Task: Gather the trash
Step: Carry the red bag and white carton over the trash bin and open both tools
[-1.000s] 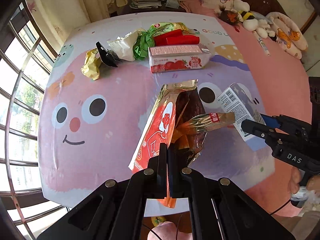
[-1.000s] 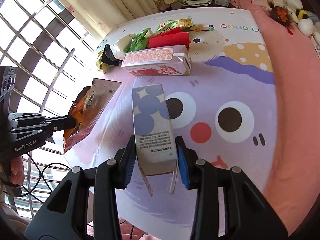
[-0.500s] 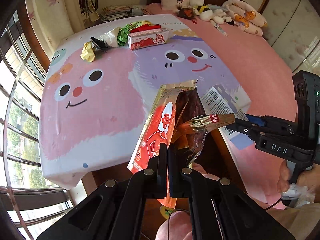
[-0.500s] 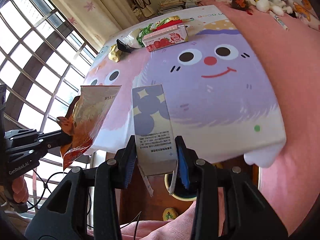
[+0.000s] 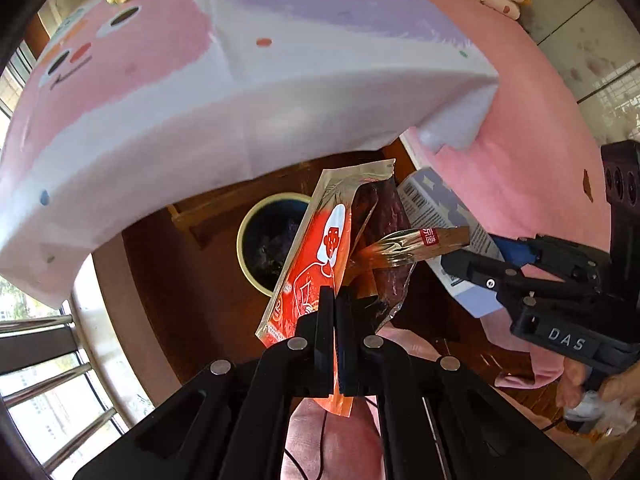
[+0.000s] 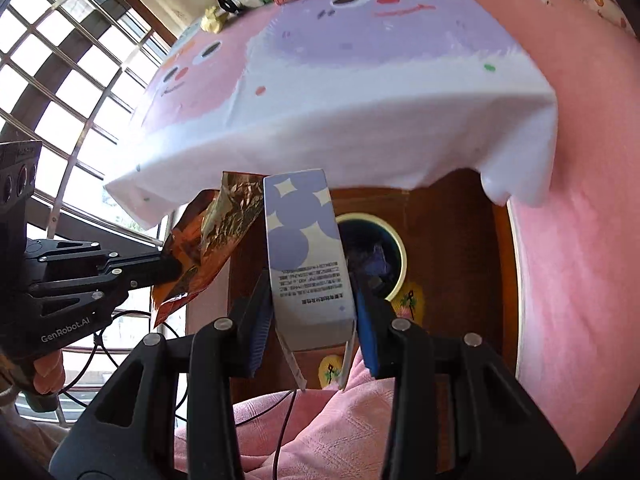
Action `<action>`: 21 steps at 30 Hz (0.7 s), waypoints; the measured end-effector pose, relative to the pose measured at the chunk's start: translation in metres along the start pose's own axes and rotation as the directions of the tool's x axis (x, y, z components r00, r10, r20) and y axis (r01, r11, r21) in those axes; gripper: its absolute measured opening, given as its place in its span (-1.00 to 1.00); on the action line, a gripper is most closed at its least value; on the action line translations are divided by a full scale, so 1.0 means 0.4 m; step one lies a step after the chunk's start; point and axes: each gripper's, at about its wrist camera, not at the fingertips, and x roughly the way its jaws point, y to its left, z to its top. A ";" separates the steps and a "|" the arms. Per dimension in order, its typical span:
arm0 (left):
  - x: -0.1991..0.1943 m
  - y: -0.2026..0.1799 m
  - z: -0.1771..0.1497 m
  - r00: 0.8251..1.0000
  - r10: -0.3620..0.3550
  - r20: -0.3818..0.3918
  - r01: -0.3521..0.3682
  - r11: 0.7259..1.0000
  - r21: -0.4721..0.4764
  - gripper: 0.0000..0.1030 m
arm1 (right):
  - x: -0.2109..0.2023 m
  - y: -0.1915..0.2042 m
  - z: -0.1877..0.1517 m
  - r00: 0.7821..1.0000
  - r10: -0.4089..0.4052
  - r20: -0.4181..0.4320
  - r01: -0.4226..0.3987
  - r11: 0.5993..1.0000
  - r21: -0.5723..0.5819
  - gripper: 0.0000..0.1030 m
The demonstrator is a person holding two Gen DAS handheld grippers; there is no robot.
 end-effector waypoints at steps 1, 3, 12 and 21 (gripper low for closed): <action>0.041 0.007 -0.005 1.000 0.006 -0.006 -0.006 1.000 -0.013 -0.99 | 0.036 -0.017 -0.020 1.000 0.001 -0.027 0.000 1.000 0.024 -0.33; 0.136 0.024 -0.014 0.999 0.029 -0.019 -0.030 0.999 -0.036 -0.99 | 0.120 -0.056 -0.050 0.997 0.000 -0.078 0.006 0.998 0.070 -0.33; 0.596 0.138 -0.013 0.997 0.056 -0.056 -0.064 0.986 -0.152 -0.98 | 0.608 -0.215 -0.140 0.977 -0.055 -0.204 0.087 0.985 0.151 -0.32; 0.814 0.213 0.005 0.994 0.062 -0.095 -0.077 0.984 -0.163 -0.42 | 0.910 -0.290 -0.170 0.961 -0.070 -0.269 0.104 0.988 0.113 -0.21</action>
